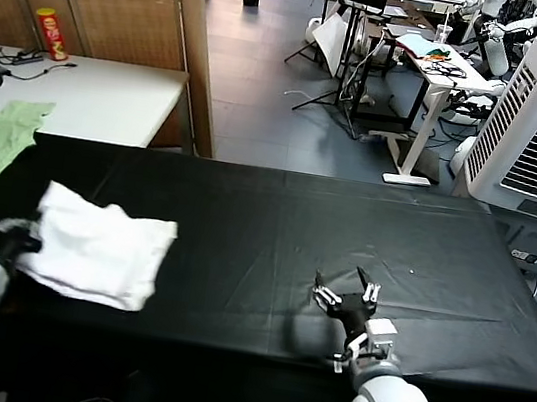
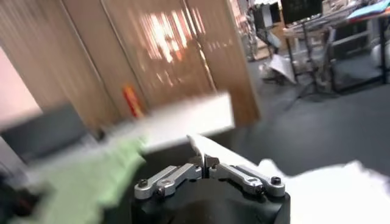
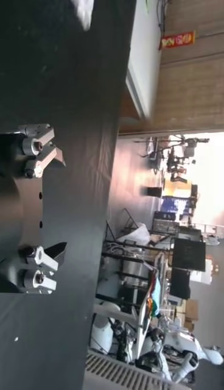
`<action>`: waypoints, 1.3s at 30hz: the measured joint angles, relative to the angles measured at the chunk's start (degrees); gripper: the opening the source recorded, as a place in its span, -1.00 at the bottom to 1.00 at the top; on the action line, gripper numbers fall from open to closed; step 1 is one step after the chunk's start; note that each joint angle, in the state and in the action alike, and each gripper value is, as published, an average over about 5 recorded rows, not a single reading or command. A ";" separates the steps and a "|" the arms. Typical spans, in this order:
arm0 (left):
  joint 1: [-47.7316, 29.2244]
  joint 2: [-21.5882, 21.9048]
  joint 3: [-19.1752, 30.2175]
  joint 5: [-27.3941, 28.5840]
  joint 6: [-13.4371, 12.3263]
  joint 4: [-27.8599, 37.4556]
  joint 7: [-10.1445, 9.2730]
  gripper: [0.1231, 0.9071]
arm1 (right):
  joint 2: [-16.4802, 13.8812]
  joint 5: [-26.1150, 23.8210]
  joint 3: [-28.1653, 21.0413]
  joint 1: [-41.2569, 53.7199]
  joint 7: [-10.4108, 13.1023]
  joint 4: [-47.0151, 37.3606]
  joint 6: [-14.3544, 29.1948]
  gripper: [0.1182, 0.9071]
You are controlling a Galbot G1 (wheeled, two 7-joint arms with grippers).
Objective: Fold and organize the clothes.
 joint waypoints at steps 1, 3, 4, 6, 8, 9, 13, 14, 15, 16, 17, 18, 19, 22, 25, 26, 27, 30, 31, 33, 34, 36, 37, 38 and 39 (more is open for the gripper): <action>0.32 0.38 -0.39 0.46 0.08 -1.17 -0.68 -0.95 | 0.15 -0.23 -0.10 -0.05 0.00 -0.18 0.06 0.72; 0.60 0.36 -0.25 0.77 0.14 -3.99 -2.24 -0.95 | 0.46 -0.73 -0.31 -0.23 -0.02 -0.46 0.13 0.72; 0.53 0.03 0.27 0.62 0.12 -5.43 -2.94 -0.95 | 0.60 -1.02 -0.38 -0.37 -0.03 -0.58 0.16 0.72; 0.07 -1.21 2.36 0.24 0.00 -8.00 -3.79 -0.95 | 0.87 -1.58 -0.46 -0.73 -0.07 -0.77 0.29 0.72; -0.75 -3.06 5.76 0.26 -0.28 -9.63 -4.02 -0.95 | 1.16 -2.16 -0.46 -1.16 -0.14 -0.89 0.50 0.72; -1.36 -4.18 7.92 0.64 -0.45 -10.07 -4.01 -0.95 | 1.32 -2.41 -0.45 -1.39 -0.19 -0.92 0.61 0.72; -4.63 -9.32 17.85 3.39 -0.64 -9.20 -3.62 -0.95 | 1.79 -2.99 -0.45 -2.68 -0.51 -0.68 0.83 0.72; -5.37 -10.62 20.33 3.90 -0.57 -8.44 -3.45 -0.95 | 1.77 -3.00 -0.43 -3.02 -0.63 -0.52 0.83 0.72; -5.95 -11.90 22.70 4.21 -0.49 -7.64 -3.23 -0.95 | 1.69 -2.95 -0.39 -3.30 -0.75 -0.37 0.83 0.72; -6.39 -13.16 24.98 4.48 -0.40 -6.92 -2.94 -0.95 | 1.56 -2.79 -0.36 -3.48 -0.87 -0.27 0.82 0.72; -6.70 -14.31 27.10 4.81 -0.31 -6.35 -2.53 -0.95 | 1.39 -2.54 -0.35 -3.58 -0.96 -0.21 0.79 0.72; -6.91 -15.29 28.94 5.16 -0.21 -5.99 -1.99 -0.92 | 1.21 -2.17 -0.37 -3.61 -1.04 -0.22 0.71 0.72; -7.08 -16.11 30.51 5.59 -0.09 -5.79 -1.39 -0.86 | 1.04 -1.64 -0.43 -3.55 -1.07 -0.31 0.56 0.72; -7.40 -17.38 33.36 6.92 0.13 -5.90 1.01 -0.53 | 0.73 0.89 -0.98 -2.97 -1.10 -0.74 -0.50 0.72; -7.45 -17.57 34.21 7.51 -0.71 -6.77 3.67 -0.10 | 0.68 4.93 -1.88 -1.78 -1.39 -1.32 -2.17 0.72; -7.47 -17.49 34.26 7.58 -1.28 -7.06 4.44 0.02 | 0.67 6.49 -2.24 -1.29 -1.50 -1.53 -2.74 0.72; -7.52 -17.34 34.22 7.61 -1.93 -7.32 5.10 0.15 | 0.66 8.09 -2.62 -0.76 -1.52 -1.76 -3.31 0.72; -7.85 -16.78 33.60 7.37 -3.50 -7.81 6.01 0.53 | 0.86 12.77 -3.98 1.06 -0.68 -2.65 -4.61 0.72; -7.93 -16.57 33.24 7.24 -3.81 -7.95 6.04 0.62 | 1.05 14.32 -4.55 1.80 -0.16 -3.09 -4.87 0.72; -7.91 -16.16 32.42 7.04 -4.11 -8.26 5.94 0.69 | 1.66 17.40 -5.98 3.54 0.88 -4.27 -5.22 0.72; -7.78 -15.99 31.94 7.01 -4.22 -8.43 5.86 0.71 | 2.07 18.87 -6.79 4.55 1.33 -4.99 -5.36 0.72; -7.34 -15.77 31.02 7.09 -4.42 -8.75 5.70 0.72 | 3.04 21.59 -8.60 6.89 2.14 -6.73 -5.65 0.72; -7.02 -15.76 30.59 7.22 -4.55 -8.92 5.62 0.72 | 3.60 22.66 -9.53 8.15 2.52 -7.69 -5.77 0.72; -6.64 -15.80 30.19 7.41 -4.71 -9.06 5.55 0.72 | 4.16 23.48 -10.43 9.40 2.87 -8.70 -5.86 0.72; -6.25 -15.90 29.84 7.66 -4.89 -9.16 5.49 0.72 | 4.74 24.12 -11.31 10.68 3.29 -9.82 -5.90 0.72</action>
